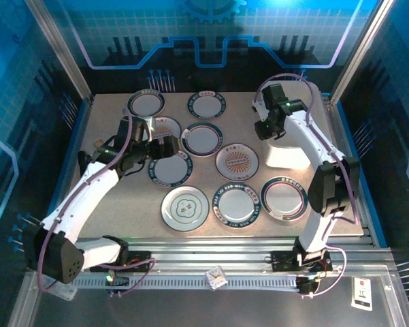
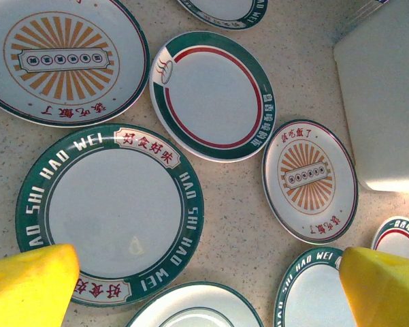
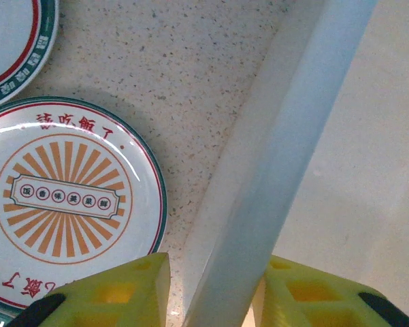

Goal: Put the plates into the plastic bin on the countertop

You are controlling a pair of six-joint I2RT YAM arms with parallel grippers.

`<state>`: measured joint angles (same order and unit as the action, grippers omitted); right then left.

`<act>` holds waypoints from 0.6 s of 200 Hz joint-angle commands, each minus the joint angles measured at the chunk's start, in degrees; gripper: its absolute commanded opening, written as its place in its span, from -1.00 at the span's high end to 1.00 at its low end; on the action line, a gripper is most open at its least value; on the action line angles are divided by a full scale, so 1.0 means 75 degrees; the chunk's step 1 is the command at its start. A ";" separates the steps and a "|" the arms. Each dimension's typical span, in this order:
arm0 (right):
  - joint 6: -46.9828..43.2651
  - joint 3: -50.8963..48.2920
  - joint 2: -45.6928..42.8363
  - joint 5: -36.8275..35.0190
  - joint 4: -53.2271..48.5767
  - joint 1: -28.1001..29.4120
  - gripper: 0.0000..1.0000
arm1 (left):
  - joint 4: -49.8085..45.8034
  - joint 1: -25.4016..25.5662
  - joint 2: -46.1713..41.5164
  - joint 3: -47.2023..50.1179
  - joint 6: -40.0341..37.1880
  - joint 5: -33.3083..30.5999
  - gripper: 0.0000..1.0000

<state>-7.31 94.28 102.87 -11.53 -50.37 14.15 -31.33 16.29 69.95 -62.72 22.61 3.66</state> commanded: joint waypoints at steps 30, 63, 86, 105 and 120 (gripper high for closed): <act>-0.1107 -0.0615 -0.0483 0.0154 0.0525 0.0201 0.24 | -0.0136 0.0057 -0.0157 0.0099 0.0144 -0.0033 -0.98; -0.1497 -0.0577 -0.0415 0.0303 0.0528 0.0199 0.22 | -0.0123 0.0065 -0.0116 0.0095 0.0152 0.0016 -0.99; -0.1825 -0.0741 -0.0472 0.0118 0.0676 0.0190 0.15 | -0.0152 0.0063 -0.0128 0.0089 0.0140 0.0016 -0.99; -0.1949 -0.0853 -0.0630 -0.0030 0.0788 0.0130 -0.07 | -0.0158 0.0058 -0.0140 0.0101 0.0121 0.0016 -0.98; -0.1793 -0.0964 -0.0880 0.0150 0.0928 0.0010 -0.24 | -0.0159 0.0062 -0.0140 0.0090 0.0091 0.0038 -0.99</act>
<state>-19.44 88.40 100.44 -11.33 -45.50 14.94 -31.33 16.32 69.95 -62.67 22.61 3.66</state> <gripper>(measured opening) 0.561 0.992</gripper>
